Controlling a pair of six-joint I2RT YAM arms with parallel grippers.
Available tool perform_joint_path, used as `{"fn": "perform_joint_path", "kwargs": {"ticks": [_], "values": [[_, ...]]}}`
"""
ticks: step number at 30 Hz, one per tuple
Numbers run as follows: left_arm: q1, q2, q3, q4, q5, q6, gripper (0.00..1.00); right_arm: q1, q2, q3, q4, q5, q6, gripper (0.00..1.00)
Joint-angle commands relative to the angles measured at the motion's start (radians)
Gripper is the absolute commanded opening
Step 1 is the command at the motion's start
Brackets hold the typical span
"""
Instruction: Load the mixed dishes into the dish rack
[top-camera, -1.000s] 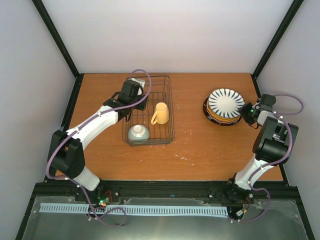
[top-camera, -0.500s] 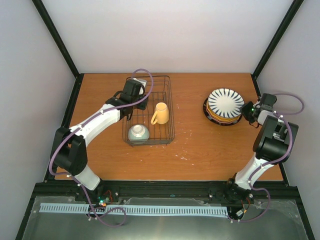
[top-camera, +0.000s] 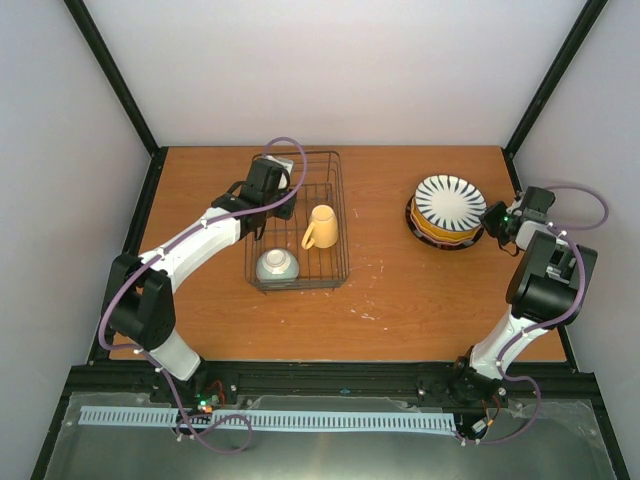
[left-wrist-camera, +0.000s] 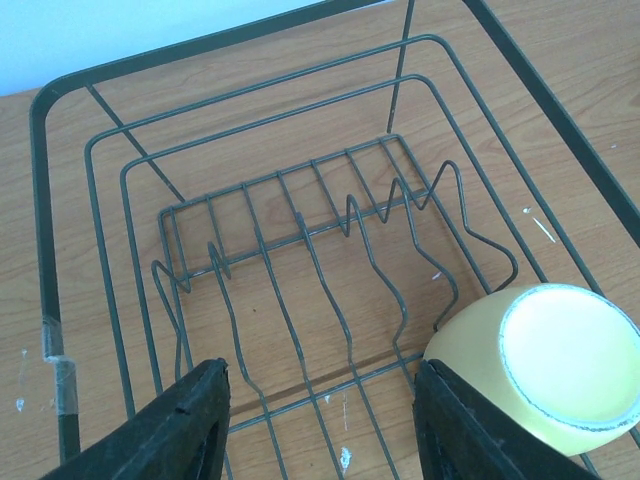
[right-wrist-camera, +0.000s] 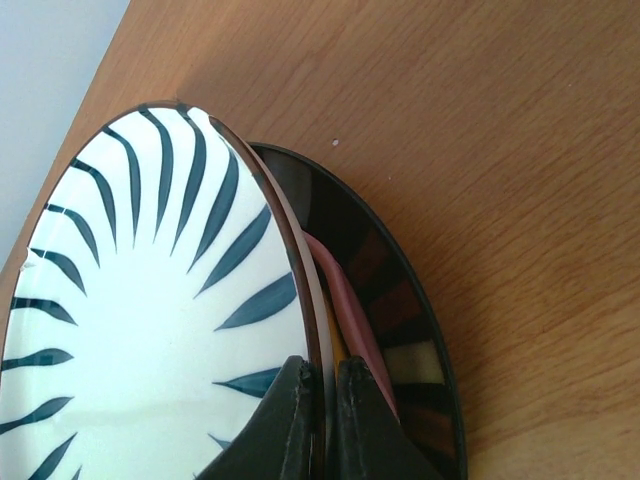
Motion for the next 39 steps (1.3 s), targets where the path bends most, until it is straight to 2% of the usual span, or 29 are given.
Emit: {"fn": "perform_joint_path", "kwargs": {"ticks": [1,7,15,18,22,31,39], "values": [[0.006,-0.007,0.040,-0.005,0.000,0.001,0.52,0.003,-0.041,-0.027,0.049,-0.028,0.025,0.03],[0.005,-0.020,0.036,0.007,0.060,-0.016,0.47,0.003,-0.132,-0.070,0.099,-0.113,0.051,0.03],[0.004,-0.031,0.034,0.042,0.171,-0.044,0.47,0.003,-0.226,-0.128,0.155,-0.193,0.092,0.03],[0.004,-0.025,0.038,0.062,0.267,-0.065,0.50,0.003,-0.249,-0.146,0.190,-0.240,0.123,0.03],[0.004,0.010,0.054,0.113,0.471,-0.117,0.54,0.003,-0.287,-0.180,0.223,-0.298,0.154,0.03],[0.002,0.122,0.111,0.313,0.919,-0.337,0.61,0.025,-0.398,-0.241,0.243,-0.359,0.175,0.03],[-0.050,0.233,0.169,0.408,1.059,-0.458,0.62,0.063,-0.503,-0.273,0.221,-0.375,0.178,0.03]]}}
